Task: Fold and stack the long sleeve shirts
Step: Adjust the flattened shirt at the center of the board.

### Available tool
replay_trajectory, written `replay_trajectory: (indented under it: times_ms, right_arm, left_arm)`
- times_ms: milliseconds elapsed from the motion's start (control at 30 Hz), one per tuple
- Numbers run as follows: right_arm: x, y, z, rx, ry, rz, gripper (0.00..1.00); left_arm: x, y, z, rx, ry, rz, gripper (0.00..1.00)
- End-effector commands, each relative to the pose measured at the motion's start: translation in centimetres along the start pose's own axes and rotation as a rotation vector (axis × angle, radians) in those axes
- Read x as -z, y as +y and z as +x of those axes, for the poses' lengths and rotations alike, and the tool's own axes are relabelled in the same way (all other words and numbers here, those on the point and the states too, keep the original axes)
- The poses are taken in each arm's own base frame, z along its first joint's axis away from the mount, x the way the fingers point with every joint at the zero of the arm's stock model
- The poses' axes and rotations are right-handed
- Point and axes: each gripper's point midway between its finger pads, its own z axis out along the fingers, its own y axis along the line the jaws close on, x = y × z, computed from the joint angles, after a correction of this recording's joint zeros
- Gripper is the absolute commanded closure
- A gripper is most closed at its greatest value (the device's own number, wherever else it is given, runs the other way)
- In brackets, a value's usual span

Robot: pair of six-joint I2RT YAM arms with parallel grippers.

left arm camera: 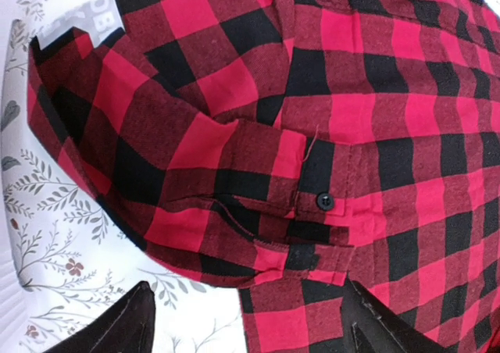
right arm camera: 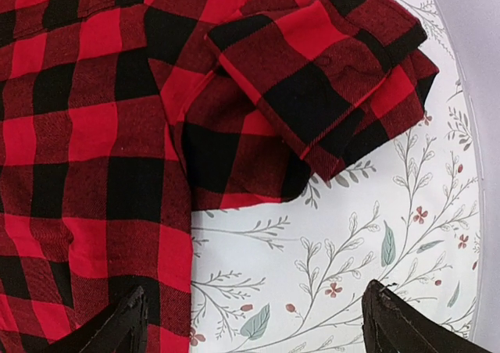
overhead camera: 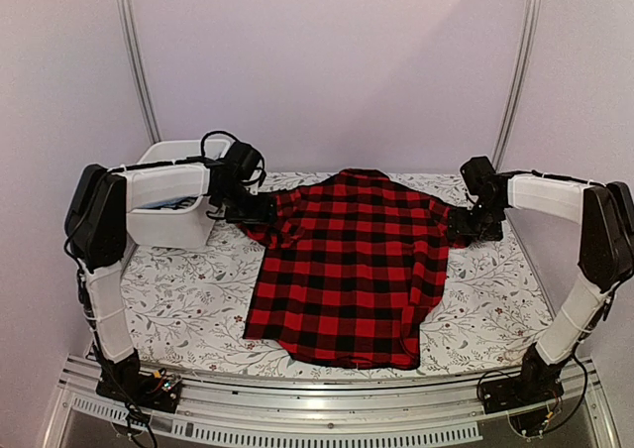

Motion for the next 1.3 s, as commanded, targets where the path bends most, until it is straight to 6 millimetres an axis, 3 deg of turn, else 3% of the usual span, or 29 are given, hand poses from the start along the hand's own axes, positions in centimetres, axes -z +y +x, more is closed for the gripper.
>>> replay_trajectory:
  times_ms: [0,233,433,633,733,900,1100,1267]
  right_arm:
    - [2.4,0.4,0.5,-0.037,-0.037,-0.066,0.07]
    - [4.1,4.1,4.6,0.014,-0.009,-0.174,0.11]
    - [4.5,7.6,9.0,0.071,0.052,-0.254,0.23]
    - [4.6,10.8,13.2,0.052,0.131,-0.380,0.57]
    - [4.0,11.5,14.7,0.011,0.167,-0.422,0.68]
    - [2.2,11.6,17.1,-0.045,0.223,-0.437,0.77]
    - [0.4,9.4,20.2,-0.080,0.299,-0.352,0.82]
    - [0.2,7.5,21.6,-0.109,0.322,-0.291,0.80]
  left_arm:
    - [2.6,0.8,-0.1,0.001,-0.026,-0.021,0.17]
    - [4.0,-0.1,1.2,0.016,-0.014,0.044,0.15]
    - [4.8,-3.2,3.7,0.017,0.018,0.140,0.16]
    - [4.5,-7.4,7.5,0.006,0.073,0.264,0.19]
    - [3.4,-9.0,9.5,-0.001,0.117,0.294,0.20]
    - [2.1,-10.2,11.8,0.002,0.167,0.324,0.21]
    - [1.1,-8.8,14.2,0.008,0.216,0.286,0.22]
    - [0.7,-7.1,16.3,0.021,0.253,0.246,0.22]
